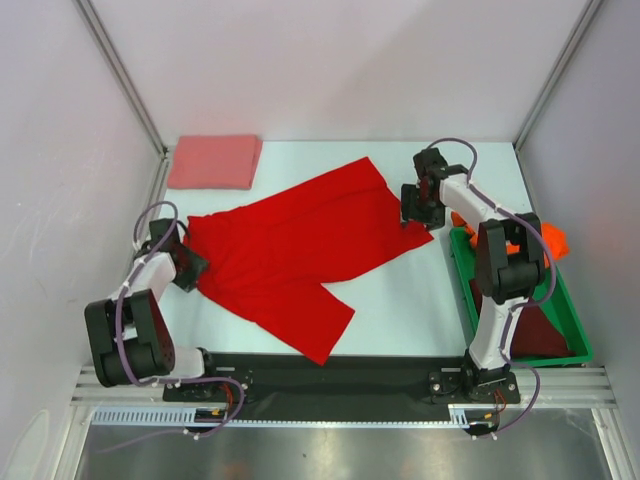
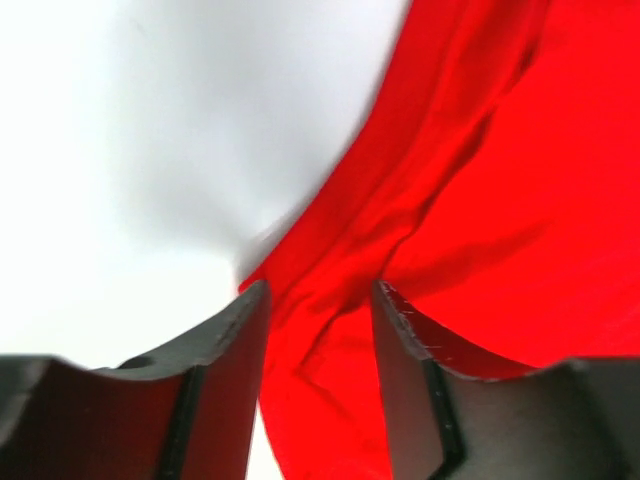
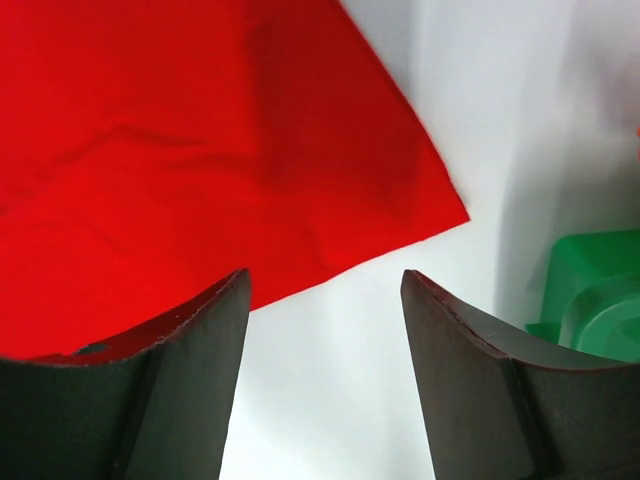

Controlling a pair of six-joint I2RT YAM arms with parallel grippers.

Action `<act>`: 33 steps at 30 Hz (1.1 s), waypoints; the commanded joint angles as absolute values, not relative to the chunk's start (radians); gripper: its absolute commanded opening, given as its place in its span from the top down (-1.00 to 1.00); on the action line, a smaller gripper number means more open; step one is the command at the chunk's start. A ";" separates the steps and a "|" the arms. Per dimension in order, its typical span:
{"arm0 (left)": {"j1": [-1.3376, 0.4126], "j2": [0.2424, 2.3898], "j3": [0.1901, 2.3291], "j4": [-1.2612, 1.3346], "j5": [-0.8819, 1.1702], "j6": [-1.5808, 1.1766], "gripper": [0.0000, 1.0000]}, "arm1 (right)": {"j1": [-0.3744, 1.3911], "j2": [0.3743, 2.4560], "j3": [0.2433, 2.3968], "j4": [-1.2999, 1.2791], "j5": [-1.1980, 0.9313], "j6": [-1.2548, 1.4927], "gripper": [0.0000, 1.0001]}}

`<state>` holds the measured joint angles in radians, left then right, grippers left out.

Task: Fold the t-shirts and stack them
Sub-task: Fold the tshirt

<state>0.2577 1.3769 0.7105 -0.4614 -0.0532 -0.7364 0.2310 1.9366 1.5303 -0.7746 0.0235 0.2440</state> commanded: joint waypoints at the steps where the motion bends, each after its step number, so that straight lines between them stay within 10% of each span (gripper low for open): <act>1: 0.256 1.284 0.779 -0.520 -0.110 -0.646 -0.05 | 0.221 1.944 1.545 -0.772 0.060 0.270 -0.32; 9: 0.002 0.975 0.787 -0.650 -0.015 -0.623 -0.15 | 0.186 1.904 1.440 -0.729 0.092 0.272 -0.24; 17: -0.851 0.755 0.640 -0.767 -0.318 -0.898 0.22 | 0.169 1.891 1.431 -0.704 0.054 0.262 -0.17; 23: -1.332 1.030 0.695 -0.827 -0.431 -1.050 0.23 | 0.163 1.864 1.422 -0.701 0.017 0.264 -0.18; 33: -1.548 1.505 1.031 -0.885 -0.548 -0.940 0.11 | 0.161 1.810 1.388 -0.695 0.011 0.265 -0.17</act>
<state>-1.5337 1.4899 0.9771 -0.8669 -0.4759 -0.9764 0.1658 1.8660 1.3903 -0.7109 0.0166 0.2615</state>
